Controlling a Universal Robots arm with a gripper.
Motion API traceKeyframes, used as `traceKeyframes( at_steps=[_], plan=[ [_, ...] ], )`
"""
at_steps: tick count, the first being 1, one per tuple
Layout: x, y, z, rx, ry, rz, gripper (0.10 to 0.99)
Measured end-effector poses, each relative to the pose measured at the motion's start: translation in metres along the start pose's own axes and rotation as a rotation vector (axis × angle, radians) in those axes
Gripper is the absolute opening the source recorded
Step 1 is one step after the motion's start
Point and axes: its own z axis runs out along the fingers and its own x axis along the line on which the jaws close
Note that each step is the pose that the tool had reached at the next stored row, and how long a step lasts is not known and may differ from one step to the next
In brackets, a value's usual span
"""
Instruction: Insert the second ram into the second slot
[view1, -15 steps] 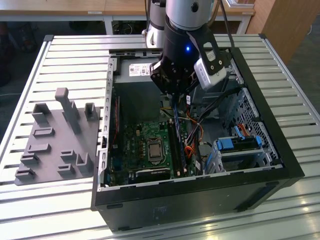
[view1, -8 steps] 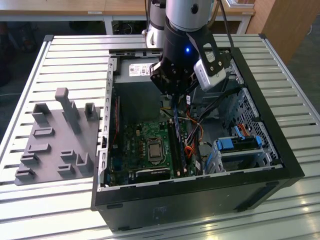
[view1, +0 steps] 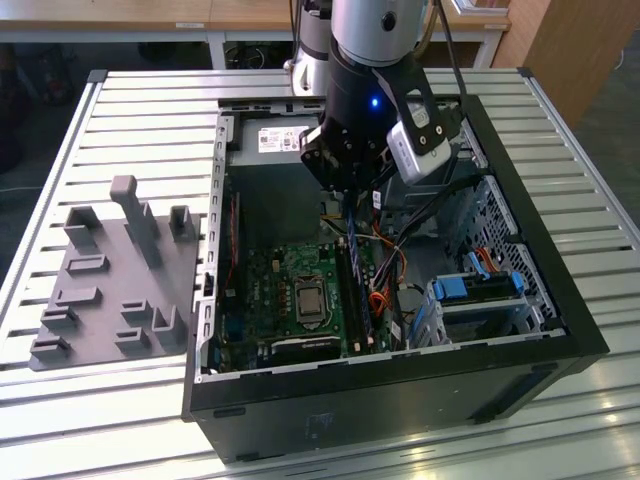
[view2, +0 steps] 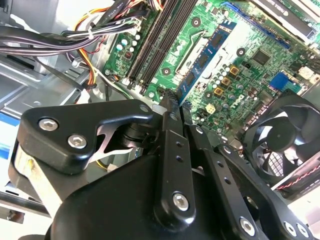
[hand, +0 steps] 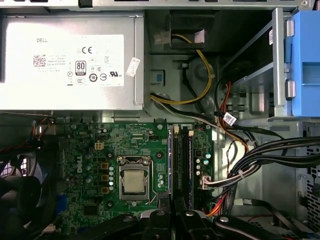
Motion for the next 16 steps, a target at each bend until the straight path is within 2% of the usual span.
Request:
traceKeyframes(
  at_steps=[8,16],
  plan=[
    [0.0,-0.0001,0.0019,0.0,0.0001,0.0,0.137],
    [0.0,-0.0002,0.0036,0.0,0.0037,0.0,0.137]
  ],
)
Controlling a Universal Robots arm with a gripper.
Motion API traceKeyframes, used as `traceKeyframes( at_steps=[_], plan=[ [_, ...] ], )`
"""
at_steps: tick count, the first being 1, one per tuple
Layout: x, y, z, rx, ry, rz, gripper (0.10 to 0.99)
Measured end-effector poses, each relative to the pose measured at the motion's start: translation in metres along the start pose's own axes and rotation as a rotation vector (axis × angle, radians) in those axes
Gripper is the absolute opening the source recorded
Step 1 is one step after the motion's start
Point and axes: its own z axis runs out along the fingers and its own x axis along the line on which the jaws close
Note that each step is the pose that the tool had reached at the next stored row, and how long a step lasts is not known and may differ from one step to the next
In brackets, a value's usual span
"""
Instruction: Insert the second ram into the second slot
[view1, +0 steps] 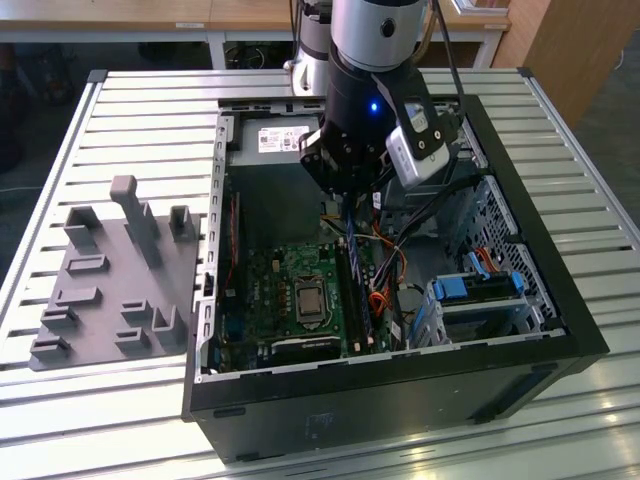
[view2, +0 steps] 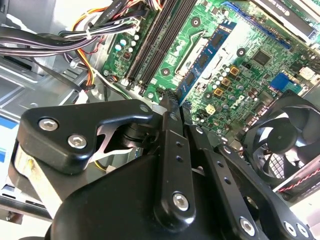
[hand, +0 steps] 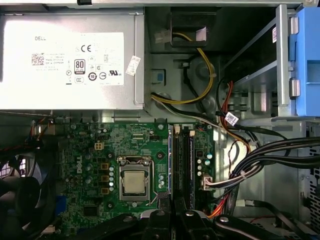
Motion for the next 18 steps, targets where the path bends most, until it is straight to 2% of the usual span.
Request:
traceKeyframes(
  at_steps=[18],
  plan=[
    [0.0,-0.0002,0.0033,0.0,0.0023,0.0,0.137]
  ],
)
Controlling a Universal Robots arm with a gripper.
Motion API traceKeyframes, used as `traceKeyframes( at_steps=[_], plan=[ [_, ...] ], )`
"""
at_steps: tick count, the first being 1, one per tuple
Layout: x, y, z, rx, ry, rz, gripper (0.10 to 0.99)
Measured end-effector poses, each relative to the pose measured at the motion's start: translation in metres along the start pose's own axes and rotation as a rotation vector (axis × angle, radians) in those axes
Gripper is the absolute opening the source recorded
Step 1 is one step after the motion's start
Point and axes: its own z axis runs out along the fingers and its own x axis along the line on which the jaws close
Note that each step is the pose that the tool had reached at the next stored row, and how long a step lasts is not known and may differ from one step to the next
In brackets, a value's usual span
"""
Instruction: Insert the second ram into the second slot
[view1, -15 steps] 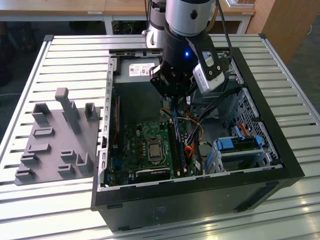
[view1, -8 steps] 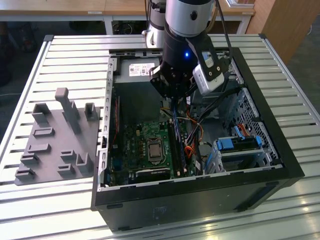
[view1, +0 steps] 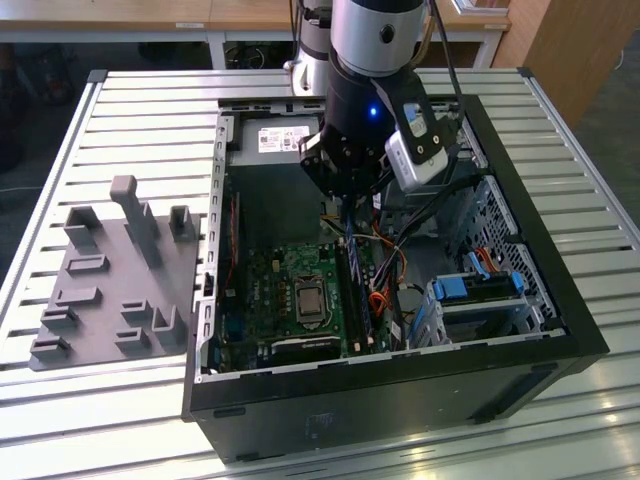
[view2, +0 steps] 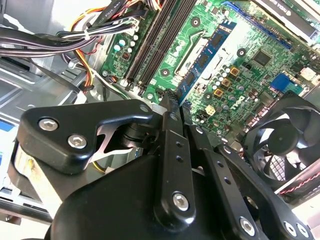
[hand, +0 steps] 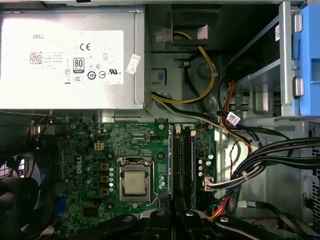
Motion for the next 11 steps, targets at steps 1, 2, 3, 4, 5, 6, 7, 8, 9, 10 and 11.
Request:
traceKeyframes(
  at_steps=[1,2,3,4,5,6,7,8,9,10,11],
  plan=[
    [0.0,-0.0001,0.0004,0.0,0.0001,0.0,0.137],
    [0.0,-0.0002,0.0007,0.0,0.0002,0.0,0.137],
    [0.0,-0.0005,0.001,0.0,0.0004,0.0,0.137],
    [0.0,-0.0008,0.0015,0.0,0.0005,0.0,0.137],
    [-0.0001,-0.0012,0.0022,0.0,0.0011,0.0,0.137],
    [-0.0001,-0.0015,0.0029,0.0,0.0017,0.0,0.137],
    [-0.0001,-0.0017,0.0036,0.0,0.0023,0.0,0.137],
    [0.0,-0.0019,0.0044,0.0,0.0031,0.0,0.137],
    [0.0,-0.0021,0.0052,0.0,0.0037,0.0,0.137],
    [-0.0001,-0.0022,0.006,0.0,0.0039,0.0,0.137],
    [-0.0001,-0.0023,0.007,0.0,0.004,0.0,0.137]
  ],
)
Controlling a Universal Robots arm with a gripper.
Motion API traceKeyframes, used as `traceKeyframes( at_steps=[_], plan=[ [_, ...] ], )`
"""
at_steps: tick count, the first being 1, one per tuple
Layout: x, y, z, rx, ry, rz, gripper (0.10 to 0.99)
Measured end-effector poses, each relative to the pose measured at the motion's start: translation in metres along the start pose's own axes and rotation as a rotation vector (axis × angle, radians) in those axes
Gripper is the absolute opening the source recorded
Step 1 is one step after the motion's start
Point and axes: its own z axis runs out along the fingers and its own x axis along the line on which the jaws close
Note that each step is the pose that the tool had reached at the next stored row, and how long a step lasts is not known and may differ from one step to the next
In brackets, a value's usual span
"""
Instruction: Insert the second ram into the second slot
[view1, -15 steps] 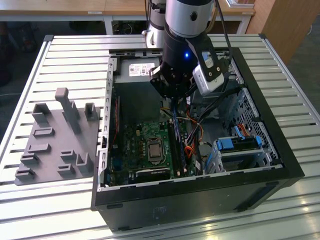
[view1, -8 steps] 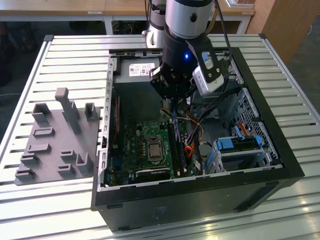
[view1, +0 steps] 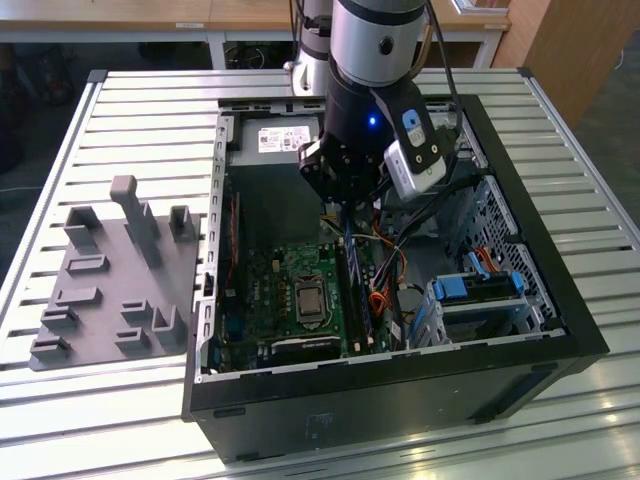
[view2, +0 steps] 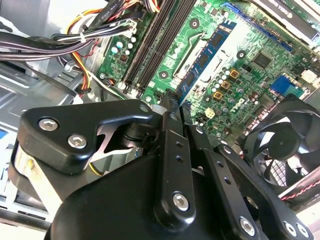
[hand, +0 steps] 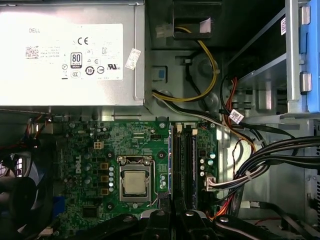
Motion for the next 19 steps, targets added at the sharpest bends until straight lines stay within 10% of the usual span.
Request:
traceKeyframes(
  at_steps=[19],
  plan=[
    [-0.0006,-0.0014,0.0176,0.0,0.0,-0.001,0.137]
  ],
)
